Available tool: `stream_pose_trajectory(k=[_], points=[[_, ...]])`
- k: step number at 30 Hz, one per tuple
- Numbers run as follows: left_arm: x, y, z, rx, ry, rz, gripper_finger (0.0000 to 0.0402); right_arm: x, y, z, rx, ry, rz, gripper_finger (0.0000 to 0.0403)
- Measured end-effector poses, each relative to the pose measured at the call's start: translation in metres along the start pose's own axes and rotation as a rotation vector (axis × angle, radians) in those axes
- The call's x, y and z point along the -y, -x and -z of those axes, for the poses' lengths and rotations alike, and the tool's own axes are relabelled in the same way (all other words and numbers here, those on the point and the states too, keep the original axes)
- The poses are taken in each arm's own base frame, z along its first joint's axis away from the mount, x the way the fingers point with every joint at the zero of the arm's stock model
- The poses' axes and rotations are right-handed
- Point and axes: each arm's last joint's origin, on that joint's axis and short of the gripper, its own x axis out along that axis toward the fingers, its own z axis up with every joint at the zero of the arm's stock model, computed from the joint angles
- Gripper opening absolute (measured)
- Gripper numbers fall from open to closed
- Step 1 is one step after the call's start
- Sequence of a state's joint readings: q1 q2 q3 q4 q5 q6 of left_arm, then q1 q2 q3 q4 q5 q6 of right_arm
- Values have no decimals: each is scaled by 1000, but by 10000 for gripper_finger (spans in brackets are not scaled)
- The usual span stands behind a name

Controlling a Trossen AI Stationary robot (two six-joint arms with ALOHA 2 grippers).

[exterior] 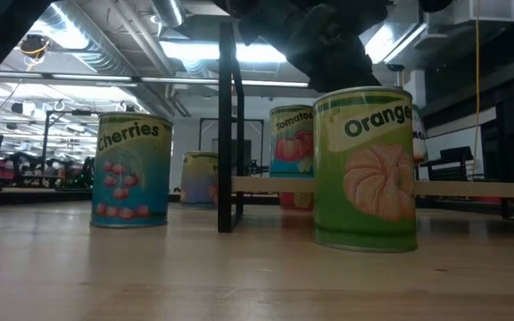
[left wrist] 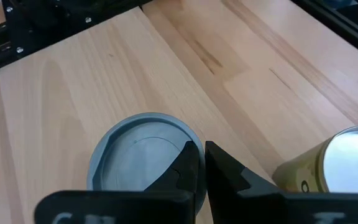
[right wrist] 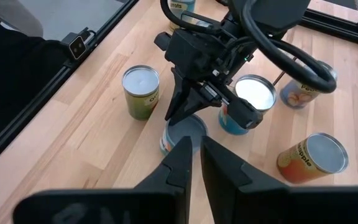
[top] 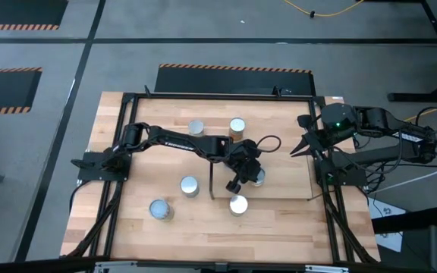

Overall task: Pick and place cans onto a shelf
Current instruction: Put the small canned oranges on the shelf

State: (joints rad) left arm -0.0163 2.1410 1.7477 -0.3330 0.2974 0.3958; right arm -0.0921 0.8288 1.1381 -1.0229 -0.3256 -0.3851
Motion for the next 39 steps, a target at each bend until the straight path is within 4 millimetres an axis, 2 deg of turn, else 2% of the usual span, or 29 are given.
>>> stream_pose_trajectory(k=[10, 19, 25, 35, 39], points=[[3, -1, 0, -13, -4, 9, 10, 0, 0, 0, 0, 0, 0, 40], [18, -5, -5, -11, -75, 29, 10, 0, 0, 0, 0, 0, 0, 39], [27, -8, -9, -51, -128, -51, 10, 0, 0, 0, 0, 1, 0, 39], [26, -8, -9, -56, -126, -61, 11, 0, 0, 0, 0, 0, 0, 39], [29, -9, -10, -55, -128, -55, 23, 0, 0, 0, 0, 0, 0, 39]])
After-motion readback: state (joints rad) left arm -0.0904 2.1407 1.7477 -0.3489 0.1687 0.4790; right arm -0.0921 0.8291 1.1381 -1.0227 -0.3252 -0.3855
